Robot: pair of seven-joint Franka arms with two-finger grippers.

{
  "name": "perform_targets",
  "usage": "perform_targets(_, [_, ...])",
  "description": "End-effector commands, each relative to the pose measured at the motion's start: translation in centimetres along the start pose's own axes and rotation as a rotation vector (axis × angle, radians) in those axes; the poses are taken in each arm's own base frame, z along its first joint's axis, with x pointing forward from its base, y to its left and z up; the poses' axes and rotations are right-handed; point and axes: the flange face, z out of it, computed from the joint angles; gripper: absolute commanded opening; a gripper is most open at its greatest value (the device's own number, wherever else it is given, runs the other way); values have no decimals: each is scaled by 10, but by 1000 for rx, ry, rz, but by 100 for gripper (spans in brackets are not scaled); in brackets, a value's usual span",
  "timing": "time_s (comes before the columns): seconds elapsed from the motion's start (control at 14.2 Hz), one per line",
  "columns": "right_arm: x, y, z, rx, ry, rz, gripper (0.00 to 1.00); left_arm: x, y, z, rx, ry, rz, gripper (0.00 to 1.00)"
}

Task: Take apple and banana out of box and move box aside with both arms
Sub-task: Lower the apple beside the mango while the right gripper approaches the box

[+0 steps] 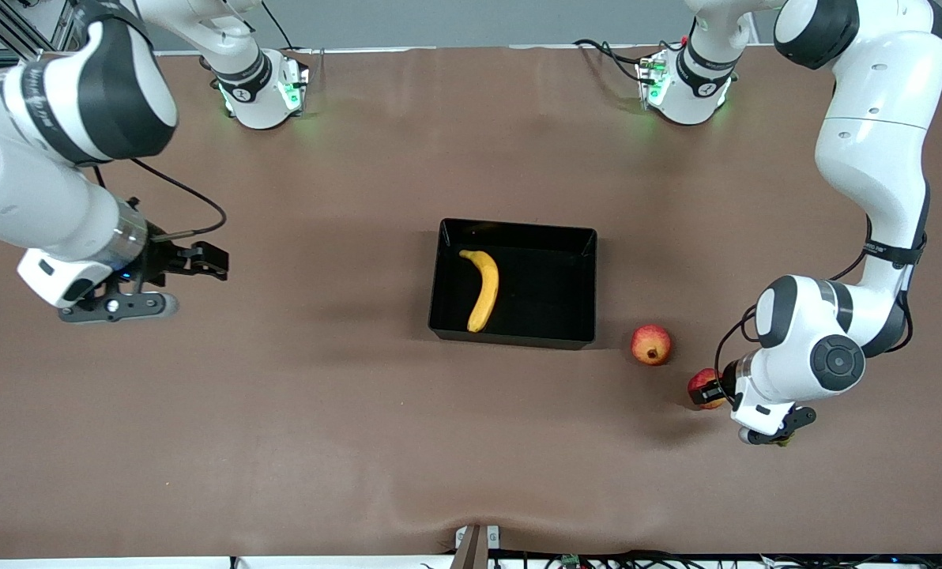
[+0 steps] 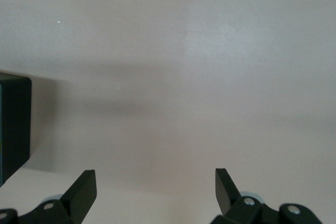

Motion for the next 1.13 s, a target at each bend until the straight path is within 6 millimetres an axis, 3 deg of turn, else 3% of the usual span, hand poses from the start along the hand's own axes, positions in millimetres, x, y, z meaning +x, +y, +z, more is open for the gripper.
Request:
perform_targets(0.0, [5, 0, 0, -15, 8, 4, 100, 2, 3, -14, 14, 26, 10, 100])
perform_targets(0.21, [12, -1, 17, -13, -19, 4, 100, -8, 15, -41, 14, 24, 28, 100])
perform_targets(0.49, [26, 5, 32, -8, -27, 17, 100, -44, 61, -90, -3, -12, 52, 100])
perform_targets(0.64, [27, 2, 39, -9, -38, 14, 100, -73, 97, -102, -18, -47, 14, 100])
perform_targets(0.78, [30, -2, 47, -9, -48, 8, 100, -112, 147, -108, -33, -55, -40, 100])
perform_targets(0.92, [32, -3, 51, -9, -52, 7, 100, -164, 205, -104, -18, -52, -52, 100])
perform_targets(1.06, [36, -1, 57, -8, -55, 10, 100, -207, 245, -95, -4, -41, -64, 100])
